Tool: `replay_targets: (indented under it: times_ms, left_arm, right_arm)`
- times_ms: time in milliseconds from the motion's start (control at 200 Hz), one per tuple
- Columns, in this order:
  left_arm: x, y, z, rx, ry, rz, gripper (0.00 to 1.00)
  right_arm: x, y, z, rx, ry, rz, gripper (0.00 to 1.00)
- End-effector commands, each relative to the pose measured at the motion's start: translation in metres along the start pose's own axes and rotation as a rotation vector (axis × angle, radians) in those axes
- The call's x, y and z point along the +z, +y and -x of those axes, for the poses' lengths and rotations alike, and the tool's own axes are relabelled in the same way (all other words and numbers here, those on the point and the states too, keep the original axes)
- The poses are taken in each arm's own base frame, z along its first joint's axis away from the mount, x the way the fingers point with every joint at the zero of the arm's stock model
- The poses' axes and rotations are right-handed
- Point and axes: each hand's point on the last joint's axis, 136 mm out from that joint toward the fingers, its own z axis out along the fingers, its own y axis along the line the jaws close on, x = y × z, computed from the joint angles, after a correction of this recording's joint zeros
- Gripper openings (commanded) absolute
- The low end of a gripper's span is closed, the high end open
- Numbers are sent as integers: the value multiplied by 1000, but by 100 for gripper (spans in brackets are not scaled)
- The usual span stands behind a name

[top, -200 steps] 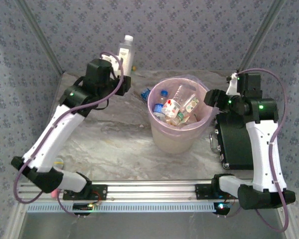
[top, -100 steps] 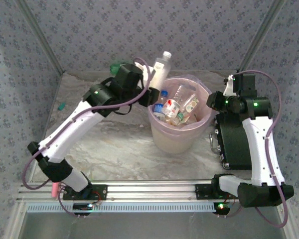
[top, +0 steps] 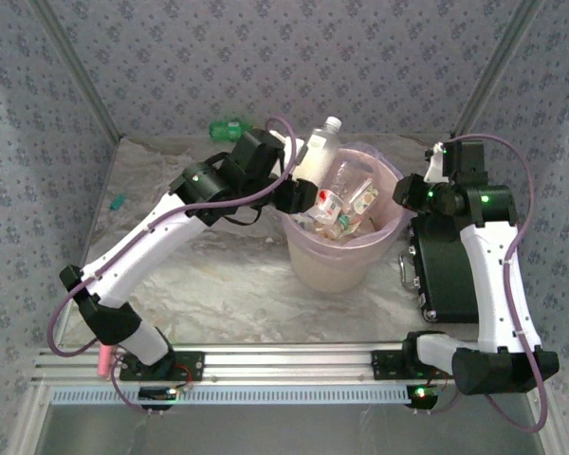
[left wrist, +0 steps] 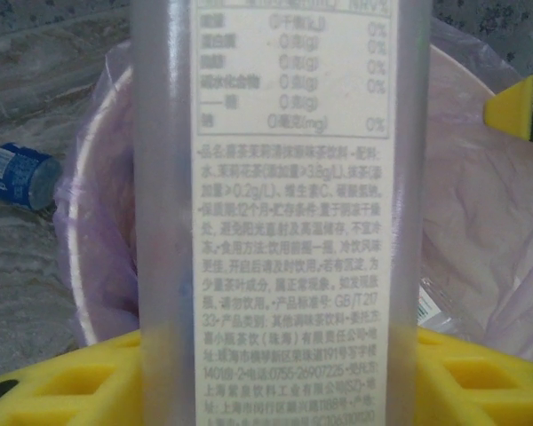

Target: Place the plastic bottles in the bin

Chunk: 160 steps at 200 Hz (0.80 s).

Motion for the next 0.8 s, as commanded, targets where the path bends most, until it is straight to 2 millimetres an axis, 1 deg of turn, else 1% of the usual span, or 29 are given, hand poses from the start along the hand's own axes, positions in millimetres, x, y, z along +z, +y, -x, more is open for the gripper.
replay_targets:
  times_ms: [0, 80, 125, 160, 180, 245, 300, 400, 525, 600, 645, 720, 795]
  left_arm:
    - [-4, 10, -11, 12, 48, 46, 68]
    - [-7, 10, -3, 29, 25, 60, 75]
    - [-9, 12, 2, 40, 12, 73, 76]
    - [-5, 16, 2, 49, 14, 97, 76]
    - [-11, 14, 11, 54, -14, 100, 76]
    - [-10, 17, 20, 79, -35, 129, 76]
    - [-8, 15, 29, 101, -59, 128, 77]
    - [1, 3, 47, 121, -117, 84, 72]
    - [21, 0, 63, 140, -153, 85, 63]
    - [37, -1, 66, 151, -142, 93, 60]
    - [47, 2, 66, 155, -129, 110, 57]
    - [59, 6, 59, 160, -81, 133, 54]
    - [67, 9, 48, 154, -34, 135, 46]
  right_arm:
    - [-2, 2, 1, -6, -12, 7, 30]
    - [-2, 2, 0, -6, -11, 6, 30]
    - [-3, 1, 0, -7, -12, 4, 30]
    - [-3, 2, 0, -10, -10, 5, 30]
    - [-3, 2, 0, -10, -10, 5, 30]
    - [-2, 2, -1, -10, -9, 5, 30]
    - [-2, 2, -1, -10, -6, 6, 30]
    - [-1, 3, -1, -14, -5, 7, 30]
    - [0, 4, -1, -14, -4, 13, 30]
    - [1, 6, -2, -19, -1, 18, 30]
    - [1, 6, -2, -19, 1, 17, 30]
    - [2, 7, -2, -23, 2, 16, 30]
    - [3, 5, -3, -25, 5, 9, 30]
